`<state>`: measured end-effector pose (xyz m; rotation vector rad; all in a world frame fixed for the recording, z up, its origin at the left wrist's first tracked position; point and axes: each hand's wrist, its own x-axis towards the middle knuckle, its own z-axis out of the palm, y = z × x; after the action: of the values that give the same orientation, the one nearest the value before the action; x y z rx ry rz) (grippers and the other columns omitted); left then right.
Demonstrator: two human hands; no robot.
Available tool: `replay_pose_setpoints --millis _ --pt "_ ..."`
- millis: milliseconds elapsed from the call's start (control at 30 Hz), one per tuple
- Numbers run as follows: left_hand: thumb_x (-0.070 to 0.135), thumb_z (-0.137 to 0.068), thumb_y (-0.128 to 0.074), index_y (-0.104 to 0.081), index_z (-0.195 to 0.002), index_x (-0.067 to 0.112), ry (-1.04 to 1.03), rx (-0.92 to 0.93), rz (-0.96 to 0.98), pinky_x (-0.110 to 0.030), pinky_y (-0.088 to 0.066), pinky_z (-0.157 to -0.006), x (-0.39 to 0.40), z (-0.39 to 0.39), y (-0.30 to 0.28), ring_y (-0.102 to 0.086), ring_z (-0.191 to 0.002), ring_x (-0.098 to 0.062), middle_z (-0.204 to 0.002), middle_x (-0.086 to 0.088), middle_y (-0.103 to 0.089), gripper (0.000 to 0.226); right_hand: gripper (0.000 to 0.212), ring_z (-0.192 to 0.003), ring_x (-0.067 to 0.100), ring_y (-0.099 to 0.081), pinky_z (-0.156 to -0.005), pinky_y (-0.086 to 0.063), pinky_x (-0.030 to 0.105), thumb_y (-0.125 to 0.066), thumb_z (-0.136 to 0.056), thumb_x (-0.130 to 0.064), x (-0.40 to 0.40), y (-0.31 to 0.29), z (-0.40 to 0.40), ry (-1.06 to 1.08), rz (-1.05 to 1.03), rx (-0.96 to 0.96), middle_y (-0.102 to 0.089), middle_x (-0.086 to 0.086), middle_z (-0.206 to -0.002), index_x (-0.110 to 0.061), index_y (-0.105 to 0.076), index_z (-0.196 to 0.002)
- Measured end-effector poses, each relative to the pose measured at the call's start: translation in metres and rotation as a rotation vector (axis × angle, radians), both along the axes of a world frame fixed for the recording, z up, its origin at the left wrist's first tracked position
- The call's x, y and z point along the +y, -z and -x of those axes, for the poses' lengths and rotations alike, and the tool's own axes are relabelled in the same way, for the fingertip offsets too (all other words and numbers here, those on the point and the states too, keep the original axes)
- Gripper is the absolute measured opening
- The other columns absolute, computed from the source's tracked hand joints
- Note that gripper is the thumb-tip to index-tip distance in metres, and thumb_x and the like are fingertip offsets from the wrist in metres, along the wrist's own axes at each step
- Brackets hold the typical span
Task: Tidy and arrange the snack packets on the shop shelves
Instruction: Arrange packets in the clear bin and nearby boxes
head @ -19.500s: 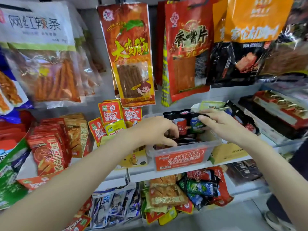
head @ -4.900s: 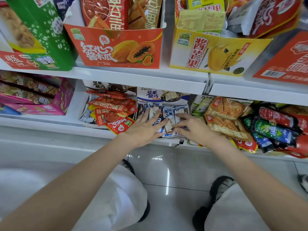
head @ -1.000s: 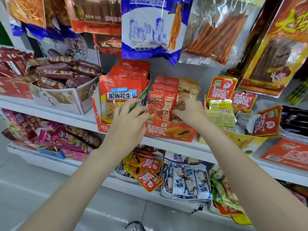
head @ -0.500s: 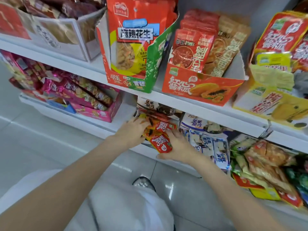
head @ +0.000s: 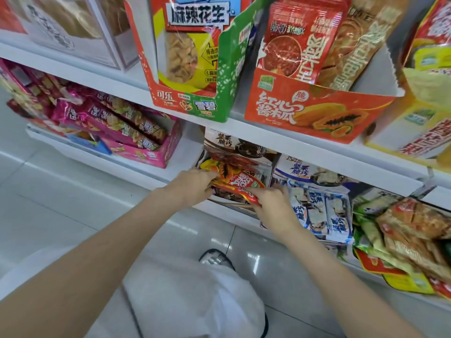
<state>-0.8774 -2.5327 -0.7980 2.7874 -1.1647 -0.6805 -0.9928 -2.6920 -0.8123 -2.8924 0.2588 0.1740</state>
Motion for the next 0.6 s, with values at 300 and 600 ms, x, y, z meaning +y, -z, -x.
replay_pose_setpoints --millis 300,600 --pt "-0.002 -0.088 -0.048 -0.065 -0.114 0.028 0.027 -0.056 0.126 -0.029 -0.034 -0.1 0.028 -0.005 -0.053 -0.047 -0.121 -0.026 -0.134 0.0 -0.052 0.043 0.059 -0.122 0.015 -0.049 -0.104 -0.037 0.034 -0.039 -0.088 -0.058 -0.018 -0.029 -0.004 0.155 -0.743 0.038 -0.054 -0.001 -0.133 -0.019 -0.05 -0.131" --pt "0.003 -0.086 -0.058 -0.068 -0.111 0.019 -0.082 0.05 0.218 -0.028 -0.047 -0.089 0.031 0.001 -0.066 -0.061 -0.093 -0.019 -0.11 -0.006 -0.068 0.031 0.076 -0.138 0.034 -0.023 -0.111 -0.01 0.056 -0.061 -0.083 -0.044 0.003 0.003 -0.046 0.123 0.051 0.238 -0.031 0.017 -0.146 -0.016 -0.022 -0.141"
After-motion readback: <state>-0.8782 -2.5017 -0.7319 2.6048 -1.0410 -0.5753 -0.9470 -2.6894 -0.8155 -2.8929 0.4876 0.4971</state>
